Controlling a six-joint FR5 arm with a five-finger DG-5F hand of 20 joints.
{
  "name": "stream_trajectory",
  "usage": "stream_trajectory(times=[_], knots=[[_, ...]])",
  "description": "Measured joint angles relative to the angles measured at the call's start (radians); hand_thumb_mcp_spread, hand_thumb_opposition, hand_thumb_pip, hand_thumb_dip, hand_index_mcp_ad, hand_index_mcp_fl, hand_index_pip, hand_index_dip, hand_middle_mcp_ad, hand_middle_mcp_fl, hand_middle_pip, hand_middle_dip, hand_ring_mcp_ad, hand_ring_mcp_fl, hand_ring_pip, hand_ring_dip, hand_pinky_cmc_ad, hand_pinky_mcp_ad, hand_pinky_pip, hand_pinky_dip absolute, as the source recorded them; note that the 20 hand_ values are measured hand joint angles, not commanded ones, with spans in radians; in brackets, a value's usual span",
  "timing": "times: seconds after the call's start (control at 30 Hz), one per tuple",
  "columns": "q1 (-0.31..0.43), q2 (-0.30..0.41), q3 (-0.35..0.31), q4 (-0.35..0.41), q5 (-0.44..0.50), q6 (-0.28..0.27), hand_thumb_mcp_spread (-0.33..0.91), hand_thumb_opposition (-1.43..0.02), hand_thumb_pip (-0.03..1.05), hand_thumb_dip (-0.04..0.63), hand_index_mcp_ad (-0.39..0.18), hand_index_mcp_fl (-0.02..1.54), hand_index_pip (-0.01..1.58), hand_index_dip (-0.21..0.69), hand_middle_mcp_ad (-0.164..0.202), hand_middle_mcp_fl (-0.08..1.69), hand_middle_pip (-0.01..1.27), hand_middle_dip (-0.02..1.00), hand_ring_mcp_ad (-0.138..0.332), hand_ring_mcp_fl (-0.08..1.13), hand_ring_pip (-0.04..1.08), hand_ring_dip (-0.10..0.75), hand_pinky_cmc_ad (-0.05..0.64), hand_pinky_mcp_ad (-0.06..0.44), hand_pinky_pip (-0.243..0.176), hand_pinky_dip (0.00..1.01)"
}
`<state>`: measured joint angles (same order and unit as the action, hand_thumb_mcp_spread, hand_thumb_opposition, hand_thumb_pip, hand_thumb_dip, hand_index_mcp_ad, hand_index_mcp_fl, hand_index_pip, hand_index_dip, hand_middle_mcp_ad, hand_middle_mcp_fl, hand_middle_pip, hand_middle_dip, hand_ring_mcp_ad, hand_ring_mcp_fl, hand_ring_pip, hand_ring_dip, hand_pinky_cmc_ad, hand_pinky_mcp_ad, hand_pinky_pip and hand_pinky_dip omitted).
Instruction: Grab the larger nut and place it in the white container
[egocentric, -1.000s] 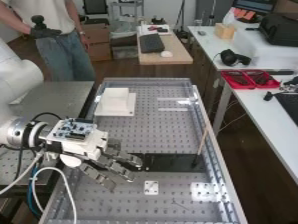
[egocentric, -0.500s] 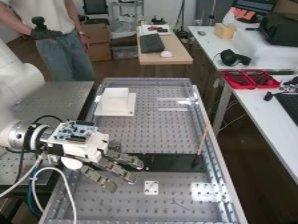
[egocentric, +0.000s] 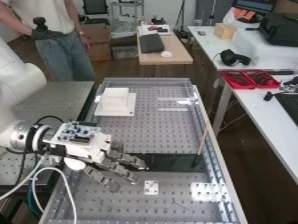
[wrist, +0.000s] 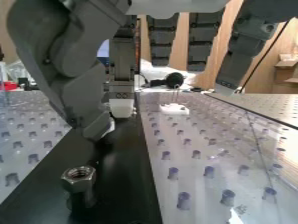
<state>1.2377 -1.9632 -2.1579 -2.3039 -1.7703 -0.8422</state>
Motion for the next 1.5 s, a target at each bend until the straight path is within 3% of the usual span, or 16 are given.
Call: stream_trajectory(times=[1.5], knots=[[-0.004, -0.011, -0.005, 0.005, -0.004, 0.007, 0.31, -0.88, 0.81, 0.188, -0.141, 0.02, 1.56, 0.154, 0.054, 0.0, 0.12, 0.15, 0.164, 0.0, 0.28, 0.091, 0.349, 0.309, -0.089, 0.83]])
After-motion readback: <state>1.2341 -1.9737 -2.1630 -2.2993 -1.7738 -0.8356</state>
